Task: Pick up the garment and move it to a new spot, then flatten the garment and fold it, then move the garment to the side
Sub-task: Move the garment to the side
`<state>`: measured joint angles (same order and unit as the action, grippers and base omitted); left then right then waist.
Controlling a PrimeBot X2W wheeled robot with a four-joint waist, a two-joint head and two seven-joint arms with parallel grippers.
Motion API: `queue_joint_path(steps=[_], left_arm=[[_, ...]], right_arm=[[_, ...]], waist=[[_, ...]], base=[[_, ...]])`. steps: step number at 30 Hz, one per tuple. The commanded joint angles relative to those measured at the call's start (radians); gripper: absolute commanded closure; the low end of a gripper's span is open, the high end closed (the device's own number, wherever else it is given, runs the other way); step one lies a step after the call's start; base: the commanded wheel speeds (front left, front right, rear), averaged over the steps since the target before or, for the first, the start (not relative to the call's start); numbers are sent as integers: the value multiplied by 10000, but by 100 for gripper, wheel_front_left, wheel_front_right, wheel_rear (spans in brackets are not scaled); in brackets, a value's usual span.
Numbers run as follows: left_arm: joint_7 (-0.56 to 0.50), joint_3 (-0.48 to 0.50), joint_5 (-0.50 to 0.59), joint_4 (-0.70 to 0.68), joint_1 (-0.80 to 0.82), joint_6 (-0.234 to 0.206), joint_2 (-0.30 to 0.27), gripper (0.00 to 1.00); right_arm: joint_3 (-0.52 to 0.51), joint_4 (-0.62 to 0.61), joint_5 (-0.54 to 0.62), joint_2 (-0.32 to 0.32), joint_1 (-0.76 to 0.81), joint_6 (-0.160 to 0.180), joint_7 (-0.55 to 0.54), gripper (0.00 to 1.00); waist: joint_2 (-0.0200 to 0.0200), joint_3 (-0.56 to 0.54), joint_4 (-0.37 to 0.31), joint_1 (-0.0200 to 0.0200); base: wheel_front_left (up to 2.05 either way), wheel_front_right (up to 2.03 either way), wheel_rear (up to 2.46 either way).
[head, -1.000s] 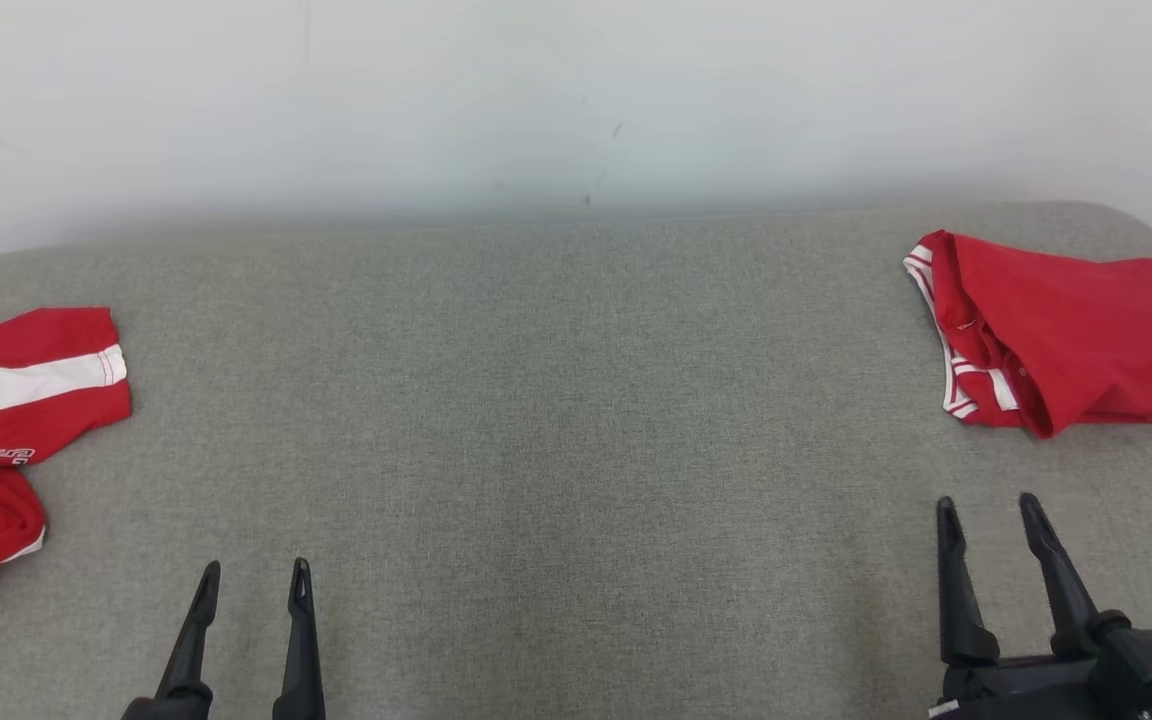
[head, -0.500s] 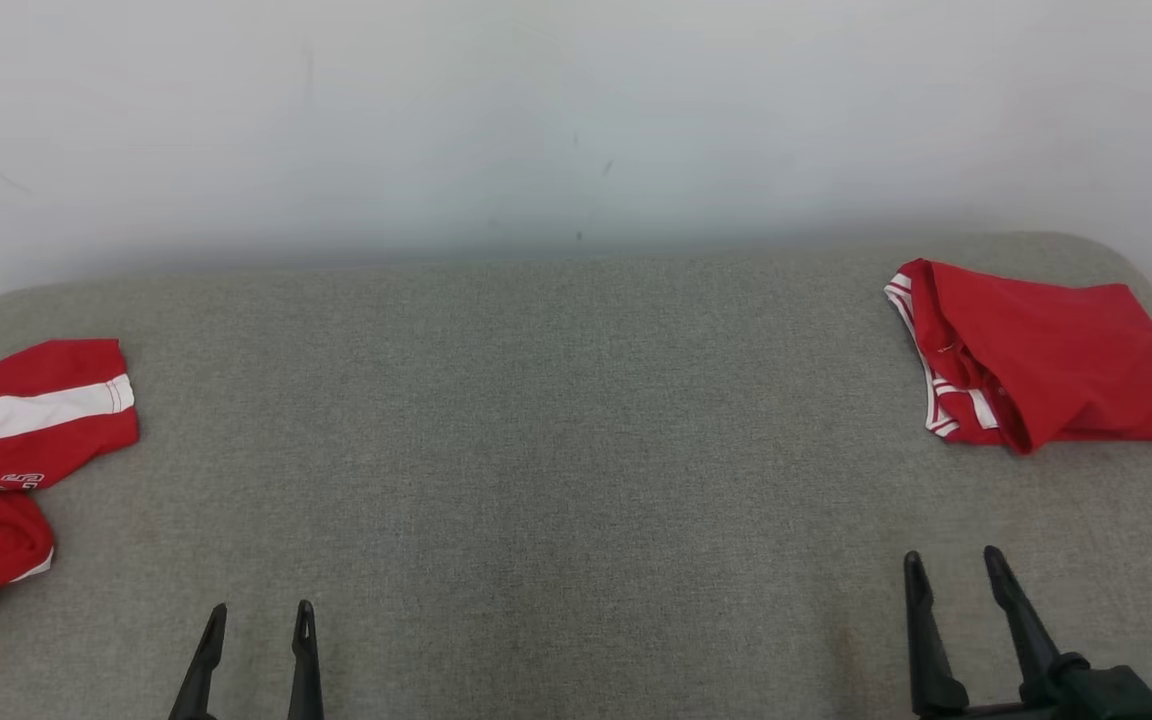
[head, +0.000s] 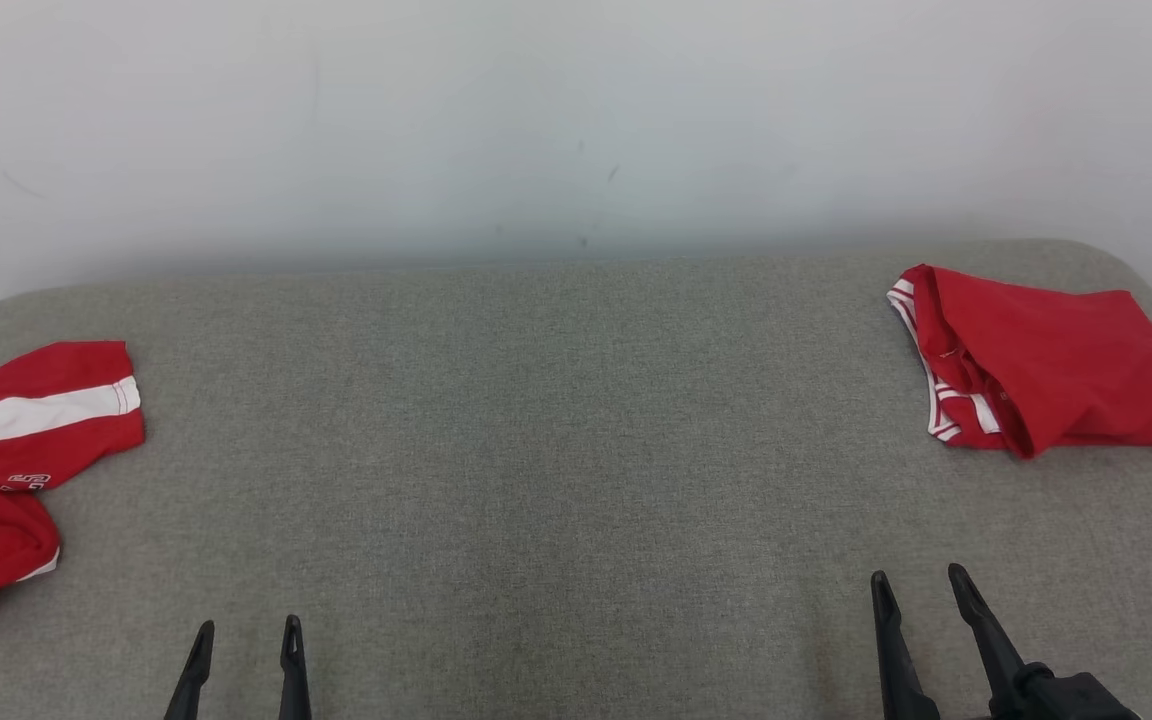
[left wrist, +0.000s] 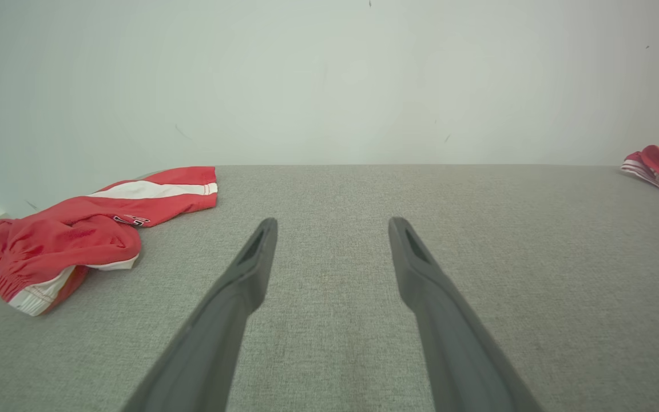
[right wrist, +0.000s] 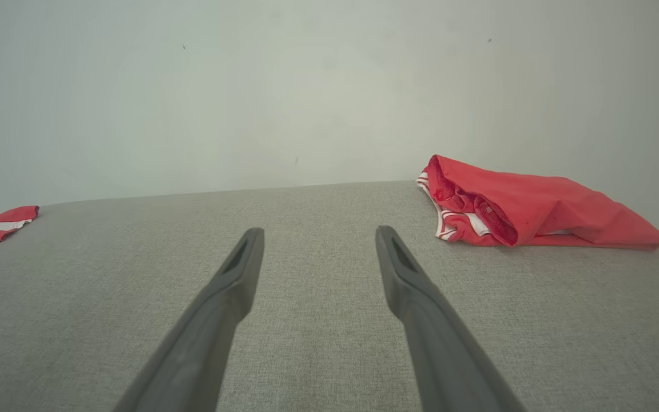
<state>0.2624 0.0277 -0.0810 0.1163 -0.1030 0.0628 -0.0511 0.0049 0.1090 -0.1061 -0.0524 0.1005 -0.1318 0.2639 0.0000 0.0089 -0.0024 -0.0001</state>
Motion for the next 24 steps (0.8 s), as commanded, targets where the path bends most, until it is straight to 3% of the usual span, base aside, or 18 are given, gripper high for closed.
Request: queue_joint_path(steps=[1, 24], left_arm=[[26, 13, -14, 48, -135, 32, 14, 0], [26, 98, 37, 160, -112, 59, 15, 0]], right_arm=[[54, 73, -50, 28, 17, 24, 9, 0], [128, 368, -146, 35, -20, 24, 9, 0]], waist=[[0, -12, 7, 1], [0, -42, 37, 1]], base=[[0, 0, 0], [0, 0, 0]])
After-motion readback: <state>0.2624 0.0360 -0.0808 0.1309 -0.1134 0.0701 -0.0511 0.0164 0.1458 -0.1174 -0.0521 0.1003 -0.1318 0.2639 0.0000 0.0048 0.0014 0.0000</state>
